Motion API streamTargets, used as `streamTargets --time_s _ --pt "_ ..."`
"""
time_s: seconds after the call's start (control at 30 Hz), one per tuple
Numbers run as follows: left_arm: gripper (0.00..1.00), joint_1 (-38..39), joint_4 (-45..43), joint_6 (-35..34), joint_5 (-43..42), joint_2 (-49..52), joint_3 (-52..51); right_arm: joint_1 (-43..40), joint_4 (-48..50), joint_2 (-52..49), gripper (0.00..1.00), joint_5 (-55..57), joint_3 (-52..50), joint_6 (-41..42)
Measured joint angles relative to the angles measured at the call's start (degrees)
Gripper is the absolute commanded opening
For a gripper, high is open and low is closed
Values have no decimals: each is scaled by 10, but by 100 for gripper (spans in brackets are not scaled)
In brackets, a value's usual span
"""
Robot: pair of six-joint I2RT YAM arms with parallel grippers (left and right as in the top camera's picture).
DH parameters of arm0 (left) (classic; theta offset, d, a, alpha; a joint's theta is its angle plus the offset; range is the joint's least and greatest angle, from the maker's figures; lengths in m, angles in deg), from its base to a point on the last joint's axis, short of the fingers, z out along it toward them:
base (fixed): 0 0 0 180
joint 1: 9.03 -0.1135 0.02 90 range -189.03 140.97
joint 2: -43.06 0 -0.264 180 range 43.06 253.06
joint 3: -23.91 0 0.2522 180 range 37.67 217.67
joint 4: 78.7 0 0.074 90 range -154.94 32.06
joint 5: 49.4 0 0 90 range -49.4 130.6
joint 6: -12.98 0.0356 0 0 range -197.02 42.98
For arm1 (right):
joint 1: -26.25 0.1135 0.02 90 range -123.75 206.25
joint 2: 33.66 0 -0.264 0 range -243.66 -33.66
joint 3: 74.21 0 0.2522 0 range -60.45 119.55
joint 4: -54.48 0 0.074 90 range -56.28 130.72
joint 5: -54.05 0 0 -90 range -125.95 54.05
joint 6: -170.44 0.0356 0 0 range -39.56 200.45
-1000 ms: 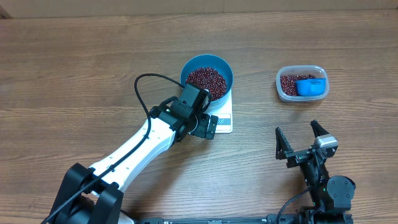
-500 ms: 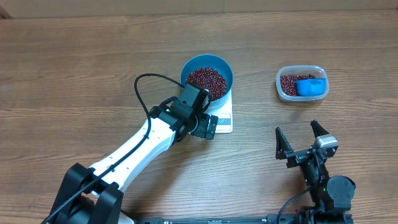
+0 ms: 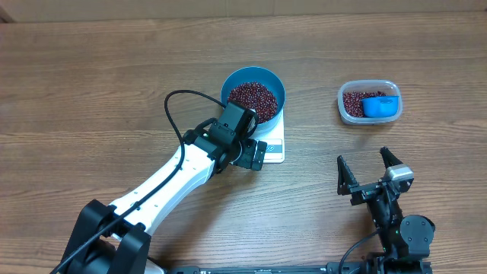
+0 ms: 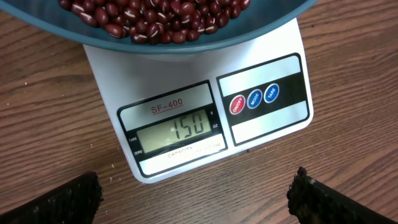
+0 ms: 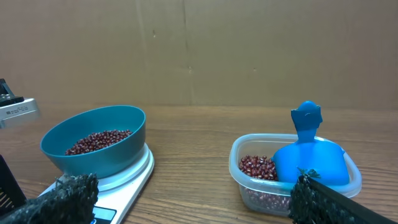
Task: Scoop item into bowl and weigh 150g on scale
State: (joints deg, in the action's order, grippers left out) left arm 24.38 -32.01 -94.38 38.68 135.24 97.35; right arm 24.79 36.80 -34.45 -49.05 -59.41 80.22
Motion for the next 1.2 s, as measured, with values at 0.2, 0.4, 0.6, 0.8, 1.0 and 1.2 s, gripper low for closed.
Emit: streamTargets --time_s 0.2,0.4,0.6,0.8,1.0,1.2 --pt "100 0 0 0 0 0 0 0 0 0 100 0 0 0" --pt "100 0 -13 0 0 0 0 0 0 0 100 0 0 0" --pt "100 0 -15 0 0 0 0 0 0 0 100 0 0 0" --pt "100 0 -5 0 0 -2 0 0 0 0 100 0 0 0" --pt "100 0 9 11 24 -59 -2 0 0 0 100 0 0 0" --pt "99 0 9 34 61 -200 -2 0 0 0 100 0 0 0"
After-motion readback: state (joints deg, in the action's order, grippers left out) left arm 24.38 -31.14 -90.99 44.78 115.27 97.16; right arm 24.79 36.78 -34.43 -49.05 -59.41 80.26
